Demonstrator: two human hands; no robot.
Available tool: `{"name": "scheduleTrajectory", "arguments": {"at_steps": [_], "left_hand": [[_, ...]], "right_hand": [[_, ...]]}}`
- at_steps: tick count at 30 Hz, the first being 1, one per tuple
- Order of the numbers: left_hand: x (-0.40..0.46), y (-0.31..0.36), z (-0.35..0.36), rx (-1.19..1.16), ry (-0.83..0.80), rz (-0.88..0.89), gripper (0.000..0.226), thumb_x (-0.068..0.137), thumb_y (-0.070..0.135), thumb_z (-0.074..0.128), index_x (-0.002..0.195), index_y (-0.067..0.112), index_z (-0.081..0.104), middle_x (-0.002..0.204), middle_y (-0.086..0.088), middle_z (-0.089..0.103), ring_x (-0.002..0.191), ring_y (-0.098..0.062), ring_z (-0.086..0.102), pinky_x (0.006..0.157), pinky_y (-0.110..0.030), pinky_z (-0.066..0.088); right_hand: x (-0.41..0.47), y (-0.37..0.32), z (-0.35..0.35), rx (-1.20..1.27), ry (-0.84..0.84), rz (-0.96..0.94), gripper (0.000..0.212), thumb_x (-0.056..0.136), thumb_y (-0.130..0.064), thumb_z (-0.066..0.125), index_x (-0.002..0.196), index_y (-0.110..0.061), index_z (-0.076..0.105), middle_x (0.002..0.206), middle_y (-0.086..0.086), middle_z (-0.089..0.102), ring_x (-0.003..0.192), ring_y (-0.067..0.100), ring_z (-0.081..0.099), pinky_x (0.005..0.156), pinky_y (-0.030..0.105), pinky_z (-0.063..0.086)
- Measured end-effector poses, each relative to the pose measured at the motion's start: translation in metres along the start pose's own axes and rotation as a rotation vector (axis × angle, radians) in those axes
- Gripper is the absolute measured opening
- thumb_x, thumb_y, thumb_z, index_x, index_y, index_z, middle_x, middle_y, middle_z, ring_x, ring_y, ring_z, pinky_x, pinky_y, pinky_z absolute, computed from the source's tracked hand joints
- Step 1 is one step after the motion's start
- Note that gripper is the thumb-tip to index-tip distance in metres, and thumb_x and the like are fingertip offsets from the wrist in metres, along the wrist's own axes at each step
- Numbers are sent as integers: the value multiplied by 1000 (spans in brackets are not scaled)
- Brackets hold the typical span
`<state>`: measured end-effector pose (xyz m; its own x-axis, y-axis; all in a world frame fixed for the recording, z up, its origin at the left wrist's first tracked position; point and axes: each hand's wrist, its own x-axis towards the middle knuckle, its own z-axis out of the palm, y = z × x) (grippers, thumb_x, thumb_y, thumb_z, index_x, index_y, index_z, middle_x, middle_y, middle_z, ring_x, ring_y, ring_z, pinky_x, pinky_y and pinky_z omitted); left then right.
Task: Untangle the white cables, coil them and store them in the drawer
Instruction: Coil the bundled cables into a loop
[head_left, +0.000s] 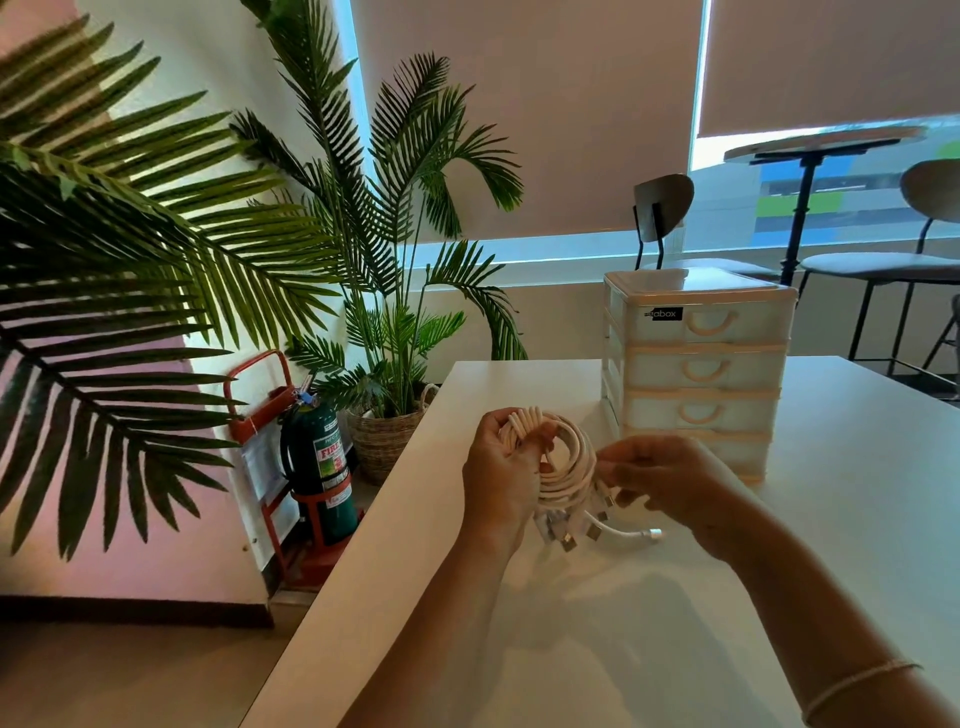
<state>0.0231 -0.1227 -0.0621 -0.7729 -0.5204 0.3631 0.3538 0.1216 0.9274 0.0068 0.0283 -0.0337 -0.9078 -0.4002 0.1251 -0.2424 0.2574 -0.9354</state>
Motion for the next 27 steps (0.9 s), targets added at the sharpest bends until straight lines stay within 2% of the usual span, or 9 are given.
{"name": "scheduleTrajectory", "arguments": {"at_steps": [2, 7, 9, 14, 18, 21, 23, 27], "left_hand": [[0, 0, 0, 0, 5, -6, 15, 82, 20, 68, 85, 28, 56, 76, 9, 66, 67, -3, 61, 62, -16, 47], [0, 1, 1, -3, 18, -18, 16, 81, 21, 69, 88, 28, 55, 80, 6, 67, 68, -5, 62, 61, -16, 48], [-1, 0, 1, 16, 20, -11, 18, 82, 22, 68, 90, 29, 54, 83, 3, 67, 70, -6, 62, 62, -17, 48], [-2, 1, 1, 78, 13, 16, 19, 81, 24, 69, 87, 31, 54, 83, 5, 65, 72, -10, 62, 69, -27, 51], [-4, 3, 0, 185, 5, 103, 24, 79, 25, 70, 99, 23, 57, 85, 8, 63, 74, -9, 59, 72, -26, 50], [-8, 4, 2, 259, 14, 180, 30, 79, 27, 70, 105, 18, 59, 88, 8, 63, 75, -8, 59, 67, -17, 46], [-9, 4, 2, 283, 19, 201, 31, 79, 29, 70, 106, 18, 59, 90, 7, 63, 79, -10, 59, 67, -16, 46], [-6, 5, 1, 217, 34, 147, 25, 78, 26, 71, 99, 25, 56, 87, 9, 63, 84, -17, 62, 77, -31, 52]], "right_hand": [[0, 0, 0, -5, -34, 8, 8, 83, -3, 63, 84, -8, 69, 71, 4, 65, 58, 11, 53, 45, 8, 40], [2, 4, -4, 84, -74, 106, 12, 79, -2, 66, 87, -8, 71, 75, 7, 69, 66, 13, 58, 64, 27, 39], [3, 6, -3, 115, -66, 132, 13, 78, 1, 66, 88, -5, 71, 75, 9, 68, 66, 15, 58, 64, 27, 42], [5, 7, 1, 193, -69, 169, 12, 76, 7, 66, 85, 0, 69, 69, 10, 67, 53, 11, 61, 53, 19, 51], [4, 6, 3, 301, -61, 229, 8, 75, 8, 65, 78, 1, 69, 62, 12, 66, 48, 14, 60, 47, 21, 51], [3, 7, 6, 341, -66, 268, 6, 76, 5, 65, 74, 1, 68, 62, 13, 65, 49, 16, 56, 50, 23, 53], [4, 8, 6, 367, -77, 279, 6, 78, 3, 64, 75, 0, 69, 64, 12, 66, 50, 17, 58, 55, 26, 53], [6, 10, 7, 413, -102, 273, 14, 80, 8, 59, 84, -2, 68, 68, 12, 70, 57, 16, 67, 68, 31, 54]]}}
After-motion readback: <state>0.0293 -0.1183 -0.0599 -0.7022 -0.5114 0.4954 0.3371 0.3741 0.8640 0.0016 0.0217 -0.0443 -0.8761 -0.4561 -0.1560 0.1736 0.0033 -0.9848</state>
